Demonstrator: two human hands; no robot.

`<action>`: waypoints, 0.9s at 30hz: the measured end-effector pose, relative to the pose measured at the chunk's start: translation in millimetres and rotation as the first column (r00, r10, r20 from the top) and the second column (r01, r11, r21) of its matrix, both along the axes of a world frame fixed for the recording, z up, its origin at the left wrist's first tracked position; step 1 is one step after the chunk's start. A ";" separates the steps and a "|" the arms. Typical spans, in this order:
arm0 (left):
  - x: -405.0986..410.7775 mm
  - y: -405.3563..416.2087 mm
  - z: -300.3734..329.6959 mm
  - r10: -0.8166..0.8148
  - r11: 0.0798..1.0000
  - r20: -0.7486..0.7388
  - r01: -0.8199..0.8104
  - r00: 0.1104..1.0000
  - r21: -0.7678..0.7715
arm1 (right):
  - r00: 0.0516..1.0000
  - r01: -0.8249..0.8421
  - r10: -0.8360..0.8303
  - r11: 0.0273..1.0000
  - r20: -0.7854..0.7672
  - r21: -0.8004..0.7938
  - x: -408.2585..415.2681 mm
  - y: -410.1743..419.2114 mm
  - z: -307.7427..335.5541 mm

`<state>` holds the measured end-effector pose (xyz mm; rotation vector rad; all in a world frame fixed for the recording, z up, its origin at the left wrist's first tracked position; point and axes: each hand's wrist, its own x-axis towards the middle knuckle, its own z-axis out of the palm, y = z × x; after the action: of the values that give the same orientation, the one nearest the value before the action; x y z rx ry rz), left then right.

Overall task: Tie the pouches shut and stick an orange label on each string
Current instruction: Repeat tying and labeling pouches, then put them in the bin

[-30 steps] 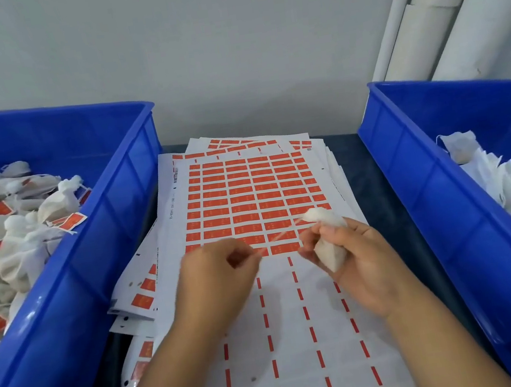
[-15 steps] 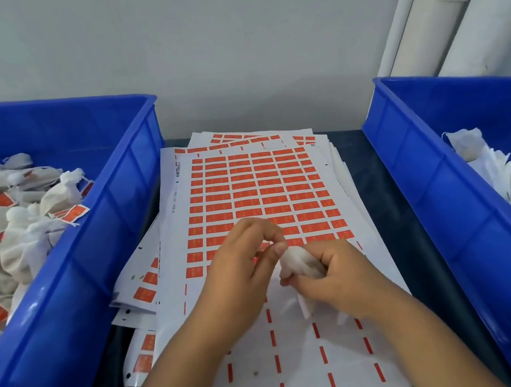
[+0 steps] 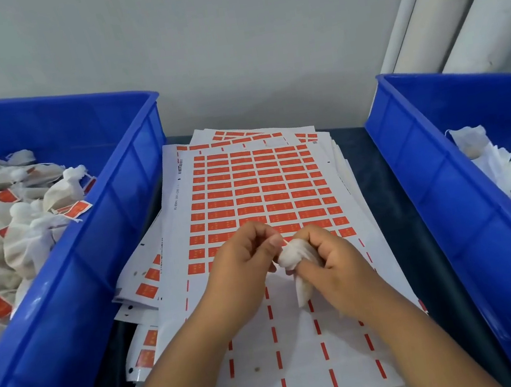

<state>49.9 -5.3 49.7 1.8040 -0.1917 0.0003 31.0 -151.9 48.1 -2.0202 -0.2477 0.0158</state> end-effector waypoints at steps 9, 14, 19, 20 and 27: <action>0.9 -1.9 4.3 0.045 0.965 -0.259 -0.110 0.965 -0.240 | 0.985 0.110 -0.124 0.987 0.119 0.120 -4.0 5.9 -0.4; -0.2 0.9 9.6 -0.020 0.948 -0.329 -0.086 0.944 -0.305 | 0.983 0.107 -0.131 0.978 0.129 0.179 -5.6 8.2 2.6; -1.1 0.9 11.1 -0.015 0.947 -0.342 -0.096 0.939 -0.305 | 0.987 0.111 -0.127 0.983 0.102 0.144 -3.8 7.9 0.1; -1.3 0.1 11.0 -0.006 0.948 -0.349 -0.106 0.937 -0.301 | 0.989 0.109 -0.122 0.984 0.084 0.143 -2.9 7.5 -0.9; 0.1 2.5 10.1 0.023 0.953 -0.354 -0.128 0.935 -0.276 | 0.993 0.111 -0.117 0.974 0.021 0.200 -1.2 7.4 -1.5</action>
<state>50.0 -2.8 59.8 1.4820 0.1277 -0.2241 29.8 -144.5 46.7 -1.8341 -0.1470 -0.1101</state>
